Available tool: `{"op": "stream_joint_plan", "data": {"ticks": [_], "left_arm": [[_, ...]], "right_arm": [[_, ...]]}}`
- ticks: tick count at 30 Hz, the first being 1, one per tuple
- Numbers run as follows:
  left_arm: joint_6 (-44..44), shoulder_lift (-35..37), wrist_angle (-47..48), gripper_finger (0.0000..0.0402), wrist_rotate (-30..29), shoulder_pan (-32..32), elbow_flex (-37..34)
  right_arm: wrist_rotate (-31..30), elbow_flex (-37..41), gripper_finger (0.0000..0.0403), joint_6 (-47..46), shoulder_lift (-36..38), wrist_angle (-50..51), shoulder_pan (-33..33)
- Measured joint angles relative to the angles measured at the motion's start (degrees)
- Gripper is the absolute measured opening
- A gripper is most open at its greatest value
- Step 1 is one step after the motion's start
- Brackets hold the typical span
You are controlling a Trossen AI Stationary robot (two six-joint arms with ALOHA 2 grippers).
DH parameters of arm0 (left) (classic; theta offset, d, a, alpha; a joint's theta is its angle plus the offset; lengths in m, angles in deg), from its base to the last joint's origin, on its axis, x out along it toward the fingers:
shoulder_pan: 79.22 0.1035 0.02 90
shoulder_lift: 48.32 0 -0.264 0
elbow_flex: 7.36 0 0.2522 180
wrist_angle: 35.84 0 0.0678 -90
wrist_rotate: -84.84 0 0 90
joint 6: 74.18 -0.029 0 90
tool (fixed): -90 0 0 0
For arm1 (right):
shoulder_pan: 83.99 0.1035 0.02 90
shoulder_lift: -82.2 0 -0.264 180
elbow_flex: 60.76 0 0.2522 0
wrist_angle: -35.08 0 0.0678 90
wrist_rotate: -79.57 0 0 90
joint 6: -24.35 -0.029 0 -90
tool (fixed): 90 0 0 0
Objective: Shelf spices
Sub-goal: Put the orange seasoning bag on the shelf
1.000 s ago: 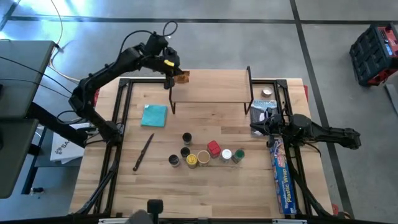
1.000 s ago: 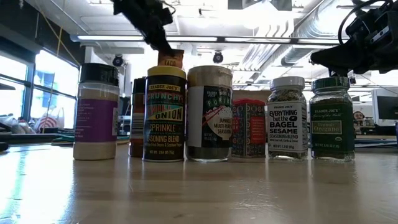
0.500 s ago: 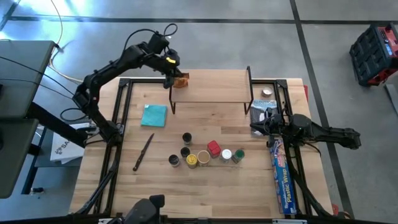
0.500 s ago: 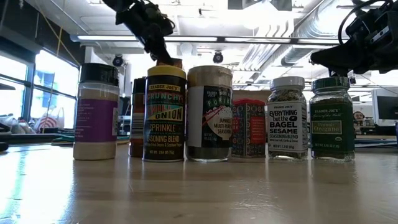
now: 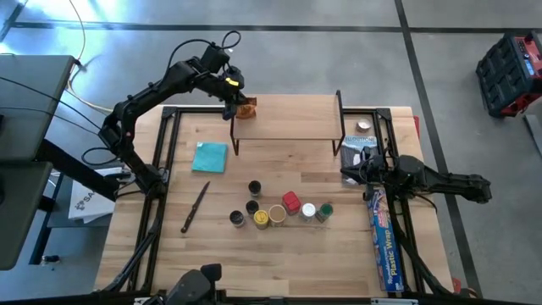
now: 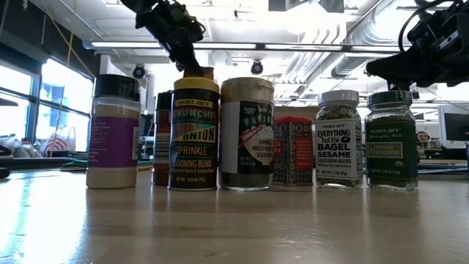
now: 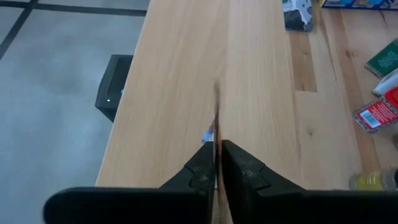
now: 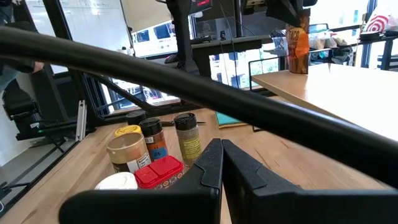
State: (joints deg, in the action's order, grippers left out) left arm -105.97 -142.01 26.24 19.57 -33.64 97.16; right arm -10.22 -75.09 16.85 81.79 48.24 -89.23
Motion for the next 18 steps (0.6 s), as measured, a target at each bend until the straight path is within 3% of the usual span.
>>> {"op": "stream_joint_plan", "data": {"ticks": [10, 18], "left_arm": [[-0.26, 0.0, -0.05, 0.011, -0.06, -0.02, 0.0], [-0.23, 2.57, -1.89, 0.0145, -1.24, 0.33, 0.0]], "right_arm": [[0.0, 0.0, 0.0, -0.01, 0.01, 0.0, 0.01], [0.0, -0.01, 0.0, 0.0, 0.0, 0.0, 0.0]]}}
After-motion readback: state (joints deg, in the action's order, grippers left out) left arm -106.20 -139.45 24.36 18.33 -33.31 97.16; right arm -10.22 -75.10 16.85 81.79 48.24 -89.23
